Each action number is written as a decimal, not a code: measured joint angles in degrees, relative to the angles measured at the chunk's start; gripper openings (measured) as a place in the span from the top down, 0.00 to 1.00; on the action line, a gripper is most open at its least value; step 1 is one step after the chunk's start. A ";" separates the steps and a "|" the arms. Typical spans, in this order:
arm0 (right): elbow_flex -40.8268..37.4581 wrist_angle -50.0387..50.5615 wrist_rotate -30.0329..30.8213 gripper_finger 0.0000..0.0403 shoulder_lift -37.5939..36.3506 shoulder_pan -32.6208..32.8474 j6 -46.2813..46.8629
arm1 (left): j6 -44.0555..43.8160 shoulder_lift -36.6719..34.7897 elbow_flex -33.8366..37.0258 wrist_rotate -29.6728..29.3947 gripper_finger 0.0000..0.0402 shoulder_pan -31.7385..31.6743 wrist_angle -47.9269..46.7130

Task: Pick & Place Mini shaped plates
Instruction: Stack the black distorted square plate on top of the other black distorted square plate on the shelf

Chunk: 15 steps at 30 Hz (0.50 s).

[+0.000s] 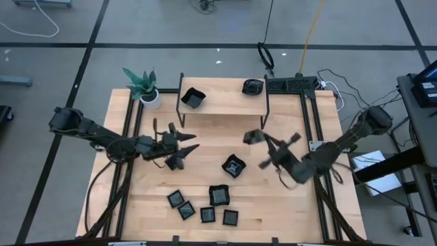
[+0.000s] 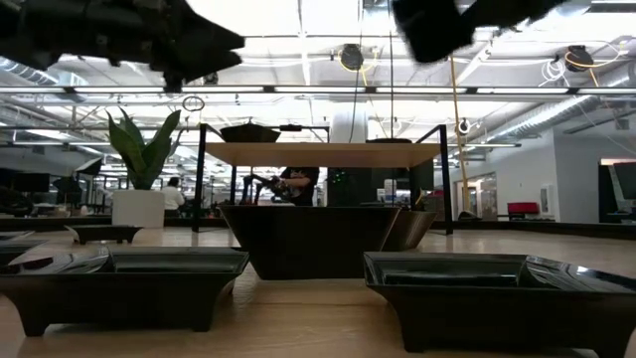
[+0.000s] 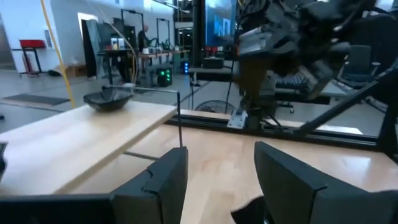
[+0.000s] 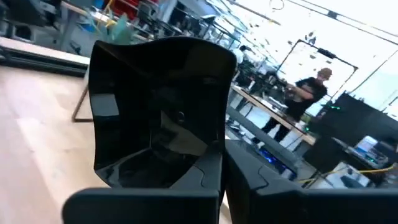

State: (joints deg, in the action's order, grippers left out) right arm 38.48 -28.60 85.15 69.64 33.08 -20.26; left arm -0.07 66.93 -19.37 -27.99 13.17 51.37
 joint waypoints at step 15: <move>-9.08 -38.99 -37.36 1.00 5.49 -18.66 -16.14 | 10.65 19.95 -22.53 -2.45 0.54 -3.69 -0.24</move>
State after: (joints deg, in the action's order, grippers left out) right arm 29.41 -67.59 47.79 75.13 14.42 -36.40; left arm 10.58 86.88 -41.90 -30.43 9.48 51.13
